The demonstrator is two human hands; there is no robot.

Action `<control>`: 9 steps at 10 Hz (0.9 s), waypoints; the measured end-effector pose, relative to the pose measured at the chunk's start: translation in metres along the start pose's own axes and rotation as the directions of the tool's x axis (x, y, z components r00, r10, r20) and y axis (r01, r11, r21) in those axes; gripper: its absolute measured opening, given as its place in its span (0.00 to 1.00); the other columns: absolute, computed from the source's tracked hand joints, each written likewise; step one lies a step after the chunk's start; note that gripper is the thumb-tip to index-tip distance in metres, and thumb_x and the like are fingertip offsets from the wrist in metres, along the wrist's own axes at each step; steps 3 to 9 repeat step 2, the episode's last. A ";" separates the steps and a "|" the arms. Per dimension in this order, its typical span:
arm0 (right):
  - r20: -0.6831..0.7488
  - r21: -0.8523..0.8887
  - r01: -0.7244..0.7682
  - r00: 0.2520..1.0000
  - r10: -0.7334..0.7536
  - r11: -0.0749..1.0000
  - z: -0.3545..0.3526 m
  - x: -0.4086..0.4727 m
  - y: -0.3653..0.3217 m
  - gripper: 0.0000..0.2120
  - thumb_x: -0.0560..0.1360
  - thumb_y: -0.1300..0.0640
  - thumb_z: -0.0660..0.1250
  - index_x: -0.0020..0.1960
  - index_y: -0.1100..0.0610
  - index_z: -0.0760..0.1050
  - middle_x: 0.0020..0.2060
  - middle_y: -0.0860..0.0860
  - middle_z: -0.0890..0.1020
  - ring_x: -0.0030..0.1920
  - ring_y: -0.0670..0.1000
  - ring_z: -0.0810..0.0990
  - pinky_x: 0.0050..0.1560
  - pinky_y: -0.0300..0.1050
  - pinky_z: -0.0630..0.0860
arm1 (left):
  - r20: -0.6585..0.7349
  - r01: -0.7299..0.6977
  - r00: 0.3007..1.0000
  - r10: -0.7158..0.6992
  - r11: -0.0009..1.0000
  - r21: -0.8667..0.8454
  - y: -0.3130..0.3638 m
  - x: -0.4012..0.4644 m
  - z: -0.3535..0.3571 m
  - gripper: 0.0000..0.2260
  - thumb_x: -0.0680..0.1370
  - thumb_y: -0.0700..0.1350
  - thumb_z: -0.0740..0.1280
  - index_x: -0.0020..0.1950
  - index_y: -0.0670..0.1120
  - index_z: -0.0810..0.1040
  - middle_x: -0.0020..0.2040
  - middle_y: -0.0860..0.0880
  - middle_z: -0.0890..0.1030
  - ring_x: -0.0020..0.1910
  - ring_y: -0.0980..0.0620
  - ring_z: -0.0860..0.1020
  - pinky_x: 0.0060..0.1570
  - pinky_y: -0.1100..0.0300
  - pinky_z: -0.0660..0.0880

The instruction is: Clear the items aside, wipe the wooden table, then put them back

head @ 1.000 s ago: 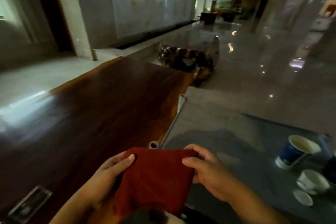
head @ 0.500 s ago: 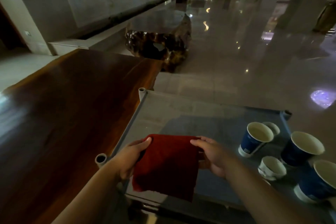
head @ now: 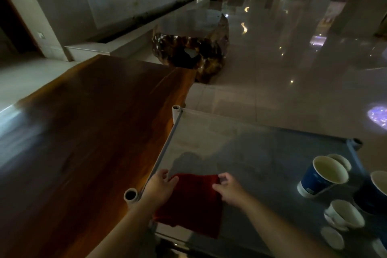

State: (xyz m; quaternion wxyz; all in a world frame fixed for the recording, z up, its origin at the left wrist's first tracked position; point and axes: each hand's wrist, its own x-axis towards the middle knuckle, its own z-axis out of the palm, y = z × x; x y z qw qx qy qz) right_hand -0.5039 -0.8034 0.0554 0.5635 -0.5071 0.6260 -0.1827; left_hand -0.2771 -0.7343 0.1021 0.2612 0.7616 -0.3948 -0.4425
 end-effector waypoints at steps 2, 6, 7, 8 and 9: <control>-0.016 -0.239 0.137 0.989 -0.145 0.961 0.000 -0.020 -0.019 0.17 0.77 0.62 0.72 0.64 0.61 0.73 0.52 0.54 0.76 0.47 0.48 0.76 0.37 0.26 0.70 | 0.062 -0.223 0.974 0.218 0.970 0.093 0.003 -0.021 -0.059 0.25 0.79 0.55 0.71 0.74 0.53 0.69 0.65 0.54 0.76 0.64 0.54 0.76 0.64 0.54 0.75; -0.016 -0.239 0.137 0.989 -0.145 0.961 0.000 -0.020 -0.019 0.17 0.77 0.62 0.72 0.64 0.61 0.73 0.52 0.54 0.76 0.47 0.48 0.76 0.37 0.26 0.70 | 0.062 -0.223 0.974 0.218 0.970 0.093 0.003 -0.021 -0.059 0.25 0.79 0.55 0.71 0.74 0.53 0.69 0.65 0.54 0.76 0.64 0.54 0.76 0.64 0.54 0.75; -0.016 -0.239 0.137 0.989 -0.145 0.961 0.000 -0.020 -0.019 0.17 0.77 0.62 0.72 0.64 0.61 0.73 0.52 0.54 0.76 0.47 0.48 0.76 0.37 0.26 0.70 | 0.062 -0.223 0.974 0.218 0.970 0.093 0.003 -0.021 -0.059 0.25 0.79 0.55 0.71 0.74 0.53 0.69 0.65 0.54 0.76 0.64 0.54 0.76 0.64 0.54 0.75; -0.016 -0.239 0.137 0.989 -0.145 0.961 0.000 -0.020 -0.019 0.17 0.77 0.62 0.72 0.64 0.61 0.73 0.52 0.54 0.76 0.47 0.48 0.76 0.37 0.26 0.70 | 0.062 -0.223 0.974 0.218 0.970 0.093 0.003 -0.021 -0.059 0.25 0.79 0.55 0.71 0.74 0.53 0.69 0.65 0.54 0.76 0.64 0.54 0.76 0.64 0.54 0.75; -0.016 -0.239 0.137 0.989 -0.145 0.961 0.000 -0.020 -0.019 0.17 0.77 0.62 0.72 0.64 0.61 0.73 0.52 0.54 0.76 0.47 0.48 0.76 0.37 0.26 0.70 | 0.062 -0.223 0.974 0.218 0.970 0.093 0.003 -0.021 -0.059 0.25 0.79 0.55 0.71 0.74 0.53 0.69 0.65 0.54 0.76 0.64 0.54 0.76 0.64 0.54 0.75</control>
